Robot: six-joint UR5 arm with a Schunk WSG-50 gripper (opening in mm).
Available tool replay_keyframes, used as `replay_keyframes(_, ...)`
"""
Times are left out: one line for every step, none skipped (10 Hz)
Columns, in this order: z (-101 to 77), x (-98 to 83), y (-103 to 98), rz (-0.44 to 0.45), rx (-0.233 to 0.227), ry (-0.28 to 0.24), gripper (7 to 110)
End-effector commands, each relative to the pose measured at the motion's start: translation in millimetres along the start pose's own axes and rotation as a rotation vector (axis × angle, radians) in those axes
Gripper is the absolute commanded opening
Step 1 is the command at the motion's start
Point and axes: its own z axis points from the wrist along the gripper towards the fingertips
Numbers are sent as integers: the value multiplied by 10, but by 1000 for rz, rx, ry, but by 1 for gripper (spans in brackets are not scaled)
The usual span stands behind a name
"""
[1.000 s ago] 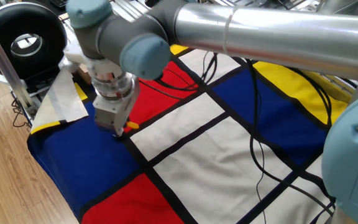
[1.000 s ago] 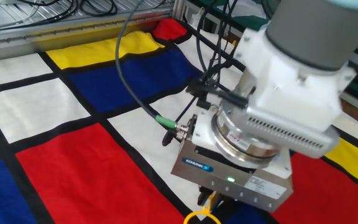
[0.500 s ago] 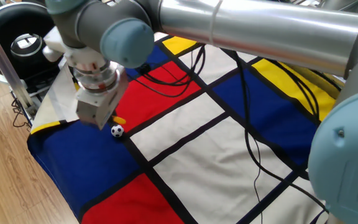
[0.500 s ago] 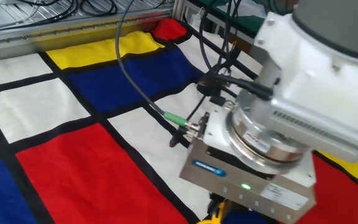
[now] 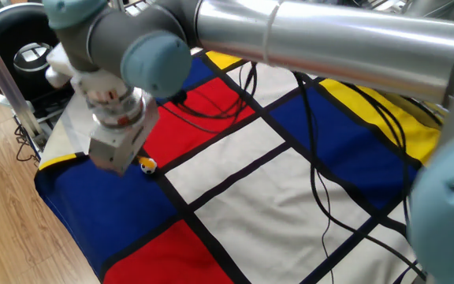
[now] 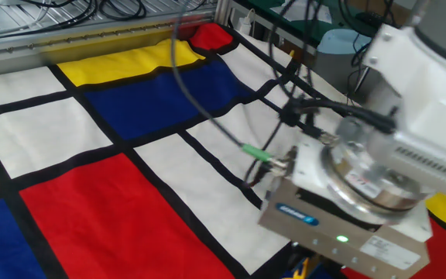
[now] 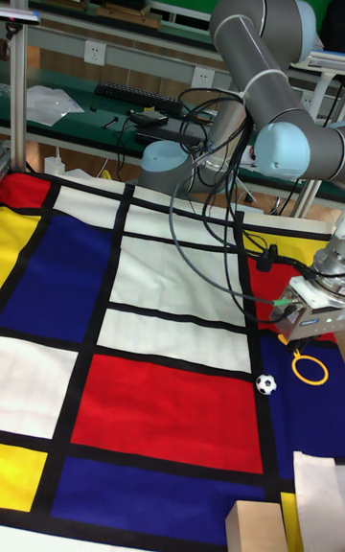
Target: Remove the bubble ring from the ball
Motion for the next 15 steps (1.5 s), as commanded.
replay_keyframes(-70,168,186,28,-11,10,7)
replay_keyframes(-71,155,213,24,-22,5,7)
replay_keyframes(-71,106,208,41,-20,-14,7)
replay_keyframes(-72,62,230,57,-29,-31,7)
replay_keyframes(-76,5,270,56,-46,-54,7)
replay_keyframes(-86,-42,370,69,-88,-71,7)
replay_keyframes(-86,-58,359,86,-84,-77,7)
replay_keyframes(-83,-49,321,101,-69,-74,7)
replay_keyframes(-82,-50,312,112,-66,-74,7)
replay_keyframes(-77,-8,269,123,-48,-58,7)
replay_keyframes(-70,145,184,145,-10,2,7)
replay_keyframes(-81,272,220,172,-7,34,7)
replay_keyframes(-97,487,330,185,-16,53,7)
replay_keyframes(-78,661,346,177,-7,60,7)
replay_keyframes(-32,796,356,174,-15,60,7)
